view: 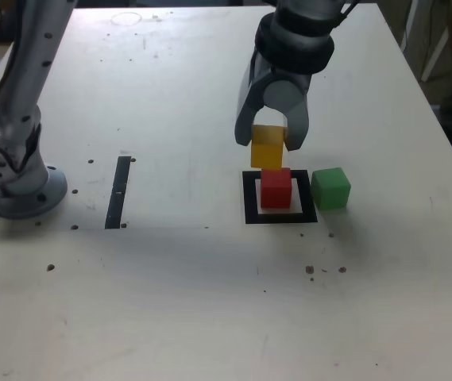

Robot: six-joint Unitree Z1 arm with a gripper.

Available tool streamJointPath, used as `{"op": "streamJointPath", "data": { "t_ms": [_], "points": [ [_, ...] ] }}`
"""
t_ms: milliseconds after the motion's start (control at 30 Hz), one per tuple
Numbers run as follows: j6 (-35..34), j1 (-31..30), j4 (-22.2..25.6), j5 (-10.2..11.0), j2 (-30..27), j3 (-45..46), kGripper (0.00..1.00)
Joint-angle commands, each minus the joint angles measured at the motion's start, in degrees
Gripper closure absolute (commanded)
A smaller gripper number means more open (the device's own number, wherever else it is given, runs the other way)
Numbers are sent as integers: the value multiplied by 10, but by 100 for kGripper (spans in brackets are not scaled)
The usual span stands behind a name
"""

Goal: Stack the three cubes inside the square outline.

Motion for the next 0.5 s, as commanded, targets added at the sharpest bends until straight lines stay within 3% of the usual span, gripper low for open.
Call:
{"op": "streamJointPath", "data": {
  "t_ms": [0,467],
  "points": [
    [-1,0,-3,-4,6,0,69],
    [2,0,-18,-15,31,-5,68]
  ]
}}
